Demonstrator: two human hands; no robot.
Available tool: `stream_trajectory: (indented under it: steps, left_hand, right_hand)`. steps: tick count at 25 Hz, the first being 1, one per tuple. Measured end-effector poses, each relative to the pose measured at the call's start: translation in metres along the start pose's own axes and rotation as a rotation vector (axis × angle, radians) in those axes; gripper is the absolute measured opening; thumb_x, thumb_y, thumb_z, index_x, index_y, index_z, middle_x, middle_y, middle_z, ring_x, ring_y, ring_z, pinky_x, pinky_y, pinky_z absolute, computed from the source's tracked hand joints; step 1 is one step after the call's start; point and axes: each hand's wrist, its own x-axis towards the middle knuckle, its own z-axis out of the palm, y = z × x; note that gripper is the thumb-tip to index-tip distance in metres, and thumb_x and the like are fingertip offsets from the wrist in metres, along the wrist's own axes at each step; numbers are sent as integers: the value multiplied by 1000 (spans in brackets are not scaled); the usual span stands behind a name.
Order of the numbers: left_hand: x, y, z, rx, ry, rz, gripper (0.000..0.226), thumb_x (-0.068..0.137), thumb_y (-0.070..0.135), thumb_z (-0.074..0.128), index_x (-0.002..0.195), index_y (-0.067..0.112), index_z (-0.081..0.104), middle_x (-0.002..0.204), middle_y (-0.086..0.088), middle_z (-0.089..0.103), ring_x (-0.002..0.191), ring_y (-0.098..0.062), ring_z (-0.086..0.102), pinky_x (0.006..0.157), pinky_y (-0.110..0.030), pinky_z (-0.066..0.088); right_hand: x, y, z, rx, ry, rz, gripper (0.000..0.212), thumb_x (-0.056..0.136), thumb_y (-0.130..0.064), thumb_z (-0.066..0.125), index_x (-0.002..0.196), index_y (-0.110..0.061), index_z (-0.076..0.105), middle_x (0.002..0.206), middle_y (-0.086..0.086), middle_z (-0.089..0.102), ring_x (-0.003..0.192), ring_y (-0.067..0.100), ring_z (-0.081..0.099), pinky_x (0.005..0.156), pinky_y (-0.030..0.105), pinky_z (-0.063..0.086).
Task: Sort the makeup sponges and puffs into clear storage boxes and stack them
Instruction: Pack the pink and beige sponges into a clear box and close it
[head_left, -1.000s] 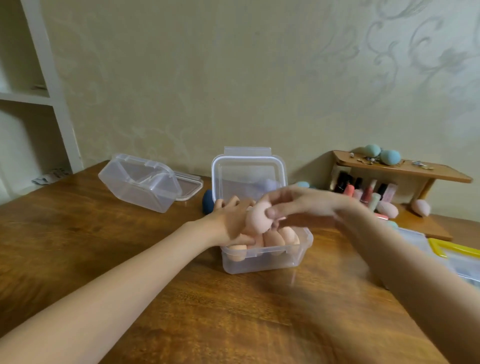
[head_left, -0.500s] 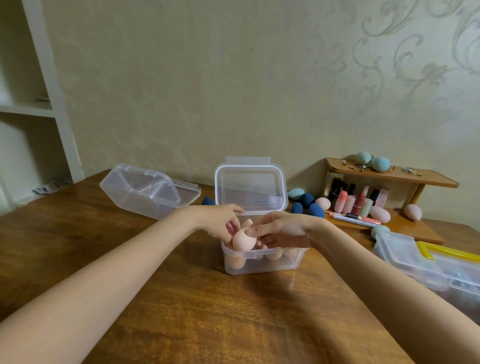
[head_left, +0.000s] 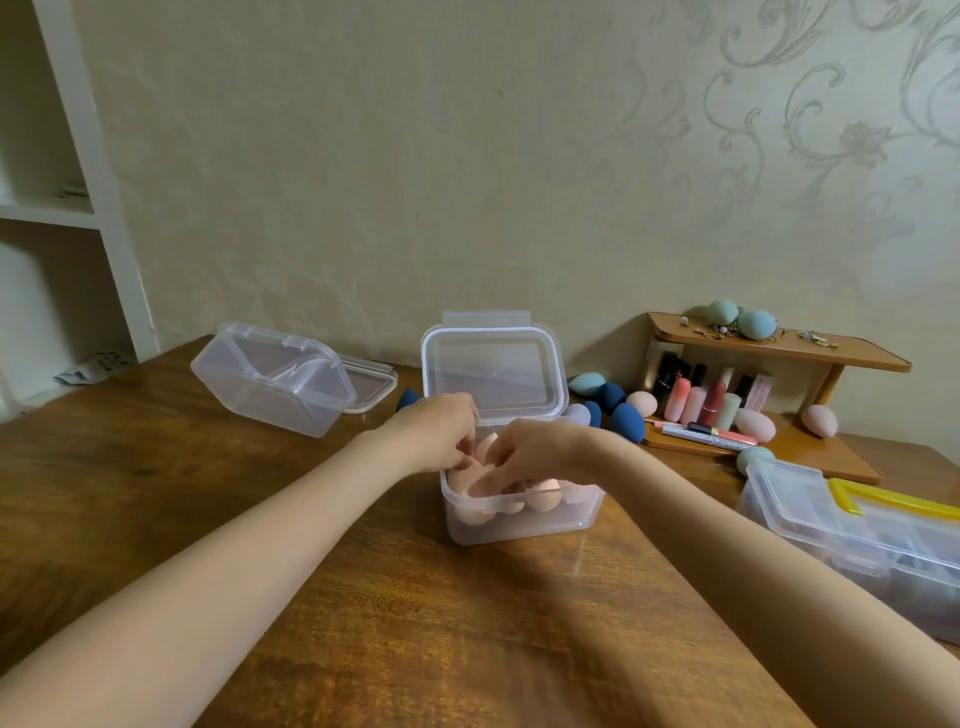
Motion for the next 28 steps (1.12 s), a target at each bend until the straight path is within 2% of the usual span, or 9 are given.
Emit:
stream_trajectory:
  steps: [2,4,10,14,16,19,22,24,28]
  left_hand:
    - [3,1,2,-6,35,-33,17,88,16,63,101,6,67,121,-6,54,95,-23,61,79,-33,51]
    - [4,1,4,-33,53,-72,21,87,10,62,108,6,60,115,-11,59,93,-25,62,77,-34,51]
    - [-1,5,0,-17,9,-11,21,88,21,64,102,7,70,123,-6,49,97,-22,59,77,-27,48]
    - [1,5,2,-51,37,-82,23,89,9,58,112,6,60,116,-12,56,96,-26,60,76,-32,47]
    - [3,5,1,-56,-1,-107,27,89,6,55,115,5,54,113,-15,60,99,-27,60,79,-34,48]
    - [5,9,-10,-9,-115,-25,24,86,13,64,109,11,65,114,-6,59,101,-21,61,78,-28,47]
    - [9,16,-18,217,-140,59,21,85,24,65,103,15,66,110,-4,54,95,-19,54,86,-34,38]
    - [11,21,-19,292,-126,97,19,85,26,65,101,17,66,108,-3,54,88,-17,47,89,-34,32]
    - [18,26,-18,293,-151,142,25,85,23,65,110,16,65,114,-5,50,100,-20,51,76,-27,35]
  right_hand:
    - [7,-13,10,-320,133,-58,19,91,-23,55,74,-18,54,76,1,54,71,10,46,70,18,38]
    - [13,-21,16,-431,152,-89,11,93,-20,52,93,-11,60,88,7,56,86,15,44,85,25,37]
    - [-1,-1,0,-89,87,34,27,86,-31,63,103,-10,68,86,-4,60,81,8,54,81,23,44]
    - [15,-13,17,-366,208,-75,12,92,-25,54,89,-14,60,72,-3,48,68,10,44,73,24,36]
    - [13,-21,16,-406,151,-82,17,92,-22,54,104,-11,59,71,-3,45,73,14,43,65,20,34]
    - [-16,-10,-12,-94,38,-50,26,90,-20,59,111,-5,62,83,0,61,75,11,57,68,15,47]
    - [-41,24,-55,318,299,18,20,92,-17,56,105,-4,66,90,7,71,78,14,66,82,27,55]
    - [-39,57,-81,237,572,171,23,93,-10,52,114,-5,62,108,15,68,91,22,65,84,33,55]
    - [-14,113,-92,67,606,429,49,92,4,43,139,-9,40,131,22,51,91,28,55,57,27,49]
